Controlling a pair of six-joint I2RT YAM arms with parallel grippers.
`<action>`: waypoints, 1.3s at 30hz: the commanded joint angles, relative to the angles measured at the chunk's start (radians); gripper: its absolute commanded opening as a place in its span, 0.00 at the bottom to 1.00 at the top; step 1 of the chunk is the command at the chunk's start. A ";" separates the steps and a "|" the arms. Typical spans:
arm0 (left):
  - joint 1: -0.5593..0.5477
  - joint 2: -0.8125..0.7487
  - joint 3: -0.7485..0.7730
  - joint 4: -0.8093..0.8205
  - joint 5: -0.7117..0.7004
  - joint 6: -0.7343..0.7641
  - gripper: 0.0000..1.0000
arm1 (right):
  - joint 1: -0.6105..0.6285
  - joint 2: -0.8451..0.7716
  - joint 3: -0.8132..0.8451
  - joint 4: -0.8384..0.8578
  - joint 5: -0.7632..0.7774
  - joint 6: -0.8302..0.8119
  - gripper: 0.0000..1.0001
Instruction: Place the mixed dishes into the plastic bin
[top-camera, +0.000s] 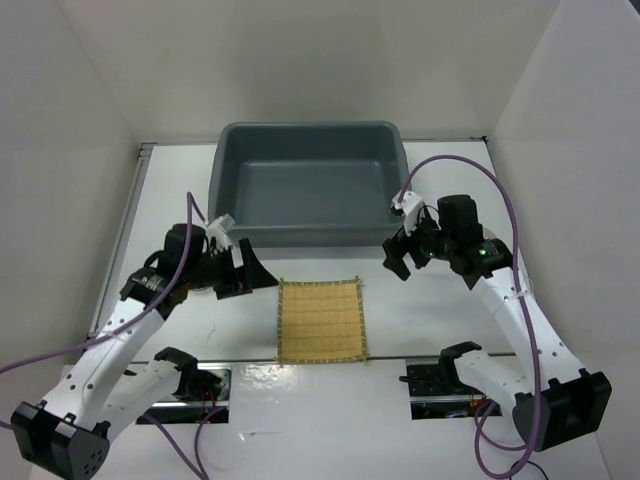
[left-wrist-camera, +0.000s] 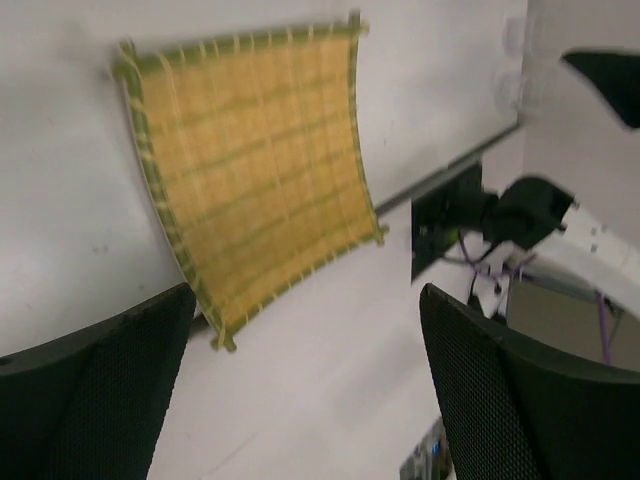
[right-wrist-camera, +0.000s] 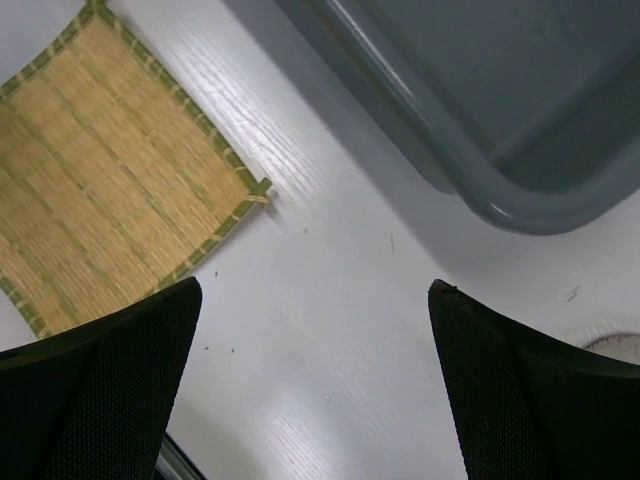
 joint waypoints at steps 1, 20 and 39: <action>-0.036 -0.010 -0.093 -0.014 0.133 -0.022 0.99 | -0.006 -0.026 0.003 -0.026 -0.090 -0.066 0.98; -0.115 -0.004 -0.312 0.168 0.142 -0.169 0.99 | 0.094 0.252 0.012 0.028 -0.408 -0.086 0.45; -0.095 -0.004 -0.380 0.265 0.021 -0.281 1.00 | 0.219 0.574 0.073 0.146 -0.172 0.166 0.00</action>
